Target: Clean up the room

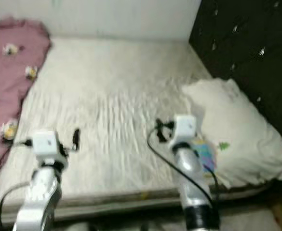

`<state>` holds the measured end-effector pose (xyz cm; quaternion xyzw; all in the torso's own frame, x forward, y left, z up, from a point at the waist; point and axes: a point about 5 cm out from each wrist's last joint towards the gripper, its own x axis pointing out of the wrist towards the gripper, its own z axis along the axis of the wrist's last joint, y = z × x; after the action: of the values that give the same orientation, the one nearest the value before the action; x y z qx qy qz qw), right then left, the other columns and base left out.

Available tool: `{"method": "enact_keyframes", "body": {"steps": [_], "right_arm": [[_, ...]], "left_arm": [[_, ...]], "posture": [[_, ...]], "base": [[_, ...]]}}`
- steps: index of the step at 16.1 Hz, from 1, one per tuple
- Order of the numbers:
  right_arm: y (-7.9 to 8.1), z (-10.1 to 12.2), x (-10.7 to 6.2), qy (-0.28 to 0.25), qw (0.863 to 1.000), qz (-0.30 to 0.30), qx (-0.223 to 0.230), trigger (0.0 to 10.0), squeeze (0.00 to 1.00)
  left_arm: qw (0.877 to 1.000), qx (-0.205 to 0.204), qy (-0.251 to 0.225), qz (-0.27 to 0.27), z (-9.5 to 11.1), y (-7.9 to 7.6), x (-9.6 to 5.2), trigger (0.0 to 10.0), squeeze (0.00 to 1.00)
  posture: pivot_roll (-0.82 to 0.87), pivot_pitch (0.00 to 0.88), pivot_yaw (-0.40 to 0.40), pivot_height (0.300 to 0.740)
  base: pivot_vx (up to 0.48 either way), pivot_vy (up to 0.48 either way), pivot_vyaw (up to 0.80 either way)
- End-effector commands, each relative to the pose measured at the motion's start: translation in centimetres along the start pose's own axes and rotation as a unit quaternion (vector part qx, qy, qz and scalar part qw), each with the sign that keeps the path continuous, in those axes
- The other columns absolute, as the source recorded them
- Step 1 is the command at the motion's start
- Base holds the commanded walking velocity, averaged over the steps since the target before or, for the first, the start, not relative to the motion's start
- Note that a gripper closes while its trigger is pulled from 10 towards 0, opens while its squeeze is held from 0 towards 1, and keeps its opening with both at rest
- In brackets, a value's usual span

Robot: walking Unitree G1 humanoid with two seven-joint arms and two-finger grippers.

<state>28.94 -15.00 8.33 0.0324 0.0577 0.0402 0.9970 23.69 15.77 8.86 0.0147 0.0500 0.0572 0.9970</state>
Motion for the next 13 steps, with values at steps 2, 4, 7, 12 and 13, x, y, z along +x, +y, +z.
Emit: {"method": "enact_keyframes", "body": {"steps": [2, 4, 7, 12, 13], "right_arm": [[0.9, 0.5, 0.2, -0.009, 1.0, 0.015, -0.001, 10.0, 0.0], [0.8, 0.5, 0.2, -0.01, 1.0, 0.017, 0.0, 10.0, 0.0], [0.8, 0.4, 0.2, -0.006, 1.0, 0.019, -0.006, 10.0, 0.0], [1.4, 0.4, 0.2, -0.007, 0.999, 0.032, -0.032, 10.0, 0.0], [1.4, 0.4, 0.2, -0.008, 0.999, 0.033, -0.031, 10.0, 0.0]], "left_arm": [[1.0, 0.009, -0.003, 0.017, 0.1, 0.9, -0.1, 10.0, 0.0], [0.999, 0.019, -0.014, 0.024, 0.3, 1.1, -0.2, 10.0, 0.0], [0.999, 0.02, -0.014, 0.043, 0.2, 1.8, -0.4, 10.0, 0.0], [0.998, 0.028, -0.015, 0.056, 0.2, 2.2, -0.6, 10.0, 0.0], [0.998, 0.031, -0.015, 0.057, 0.2, 2.4, -0.7, 10.0, 0.0]], "posture": [[0.05, 0.0, -0.072, 0.74], [0.05, 0.0, -0.072, 0.74], [0.05, 0.0, -0.076, 0.74], [0.06, 0.0, -0.076, 0.74], [0.06, 0.0, -0.075, 0.74]], "base": [[0.0, 0.48, 0.0], [0.0, 0.0, 0.0], [0.0, 0.0, 0.0], [0.0, 0.0, 0.0], [0.0, 0.0, 0.0]]}}
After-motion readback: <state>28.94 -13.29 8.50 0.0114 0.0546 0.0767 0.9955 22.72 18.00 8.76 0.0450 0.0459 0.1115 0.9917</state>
